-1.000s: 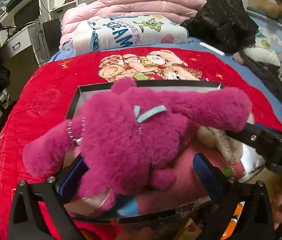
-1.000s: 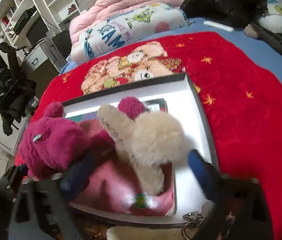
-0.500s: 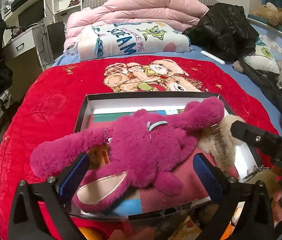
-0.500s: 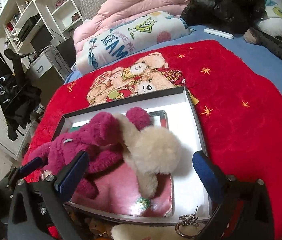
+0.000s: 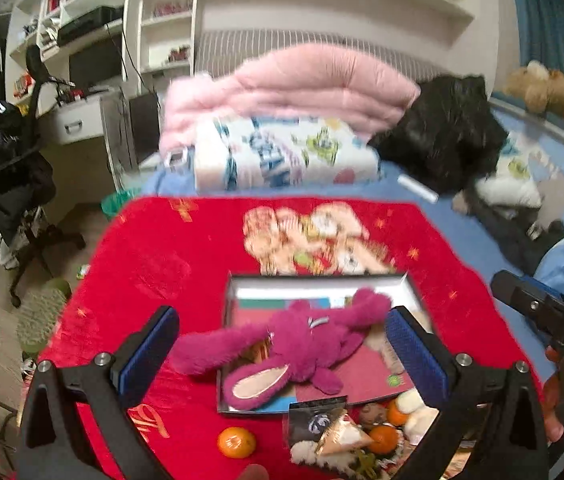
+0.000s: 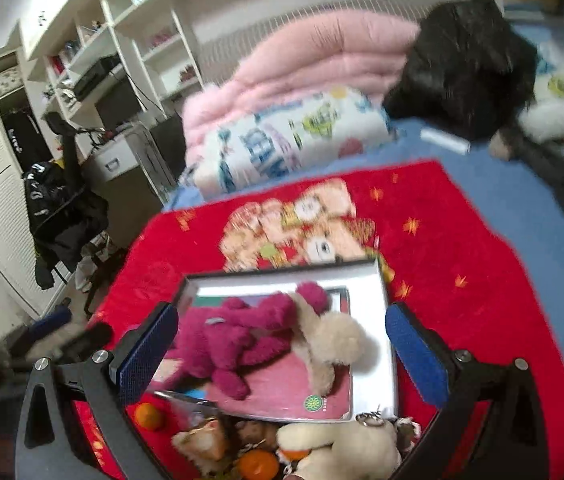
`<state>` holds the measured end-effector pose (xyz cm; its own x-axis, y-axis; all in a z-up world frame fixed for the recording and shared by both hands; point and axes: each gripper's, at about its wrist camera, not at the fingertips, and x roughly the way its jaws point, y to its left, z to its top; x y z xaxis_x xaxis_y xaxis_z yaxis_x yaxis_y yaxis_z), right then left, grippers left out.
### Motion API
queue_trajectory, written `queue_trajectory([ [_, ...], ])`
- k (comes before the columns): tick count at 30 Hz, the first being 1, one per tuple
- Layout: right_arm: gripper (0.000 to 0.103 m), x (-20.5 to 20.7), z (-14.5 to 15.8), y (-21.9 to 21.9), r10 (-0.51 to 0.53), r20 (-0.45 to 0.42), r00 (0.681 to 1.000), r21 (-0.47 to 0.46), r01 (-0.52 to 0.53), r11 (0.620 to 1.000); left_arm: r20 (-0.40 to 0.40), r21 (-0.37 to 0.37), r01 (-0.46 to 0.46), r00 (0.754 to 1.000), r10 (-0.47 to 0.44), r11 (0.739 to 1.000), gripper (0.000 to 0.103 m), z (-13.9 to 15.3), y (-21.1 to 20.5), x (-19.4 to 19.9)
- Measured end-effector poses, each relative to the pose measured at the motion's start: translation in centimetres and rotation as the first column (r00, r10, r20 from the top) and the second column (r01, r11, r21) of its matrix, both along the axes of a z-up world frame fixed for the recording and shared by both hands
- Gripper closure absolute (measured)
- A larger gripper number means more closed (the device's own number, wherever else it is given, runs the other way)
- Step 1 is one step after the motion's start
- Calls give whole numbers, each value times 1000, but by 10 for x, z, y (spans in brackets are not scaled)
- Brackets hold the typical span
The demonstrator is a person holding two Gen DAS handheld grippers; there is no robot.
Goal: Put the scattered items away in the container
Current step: 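Withdraw both grippers from the box back toward the item pile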
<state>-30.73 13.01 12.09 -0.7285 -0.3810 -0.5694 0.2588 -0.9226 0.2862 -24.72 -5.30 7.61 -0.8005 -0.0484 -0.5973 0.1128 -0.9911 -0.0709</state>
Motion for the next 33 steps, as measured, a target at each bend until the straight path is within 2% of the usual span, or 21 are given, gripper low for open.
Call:
queue_trajectory([
  [4, 0, 38, 55, 13, -9, -75, 997, -65, 4, 998, -94, 8, 4, 996, -3, 1000, 0, 56, -5, 49],
  [6, 0, 57, 80, 18, -5, -104, 995, -79, -4, 997, -115, -20, 0, 993, -2, 1000, 0, 71, -3, 72],
  [9, 0, 89, 110, 20, 13, -149, 989, -36, -18, 999, -112, -59, 10, 994, -17, 998, 0, 72, 1, 105],
  [12, 0, 127, 120, 20, 14, -202, 979, 24, -10, 1000, -119, -51, -11, 993, 5, 999, 0, 50, 6, 139],
  [14, 0, 152, 113, 27, -30, -247, 968, 34, 40, 999, -121, -4, -7, 993, 7, 1000, 0, 25, 8, 160],
  [16, 0, 178, 94, 35, -56, -249, 967, 8, 60, 998, -89, 29, 2, 996, 0, 1000, 0, -4, 12, 172],
  [19, 0, 190, 60, 41, -37, -198, 979, -24, 33, 999, -33, -19, 64, 997, -65, 998, 0, -29, 31, 171],
  [21, 0, 187, 45, 36, -20, -159, 987, 5, 21, 1000, -17, -42, 77, 997, -78, 996, 0, -37, 41, 167],
  [25, 0, 187, 25, 35, -7, -138, 990, -12, 6, 1000, -20, -14, 113, 993, -113, 993, 0, -50, 50, 158],
  [28, 0, 185, 14, 36, -3, -121, 993, -18, 1, 1000, -5, -1, 97, 995, -97, 995, 0, -56, 49, 153],
  [33, 0, 179, -1, 42, -2, -74, 997, -62, -2, 998, -14, -32, 26, 1000, -26, 999, 0, -61, 42, 148],
])
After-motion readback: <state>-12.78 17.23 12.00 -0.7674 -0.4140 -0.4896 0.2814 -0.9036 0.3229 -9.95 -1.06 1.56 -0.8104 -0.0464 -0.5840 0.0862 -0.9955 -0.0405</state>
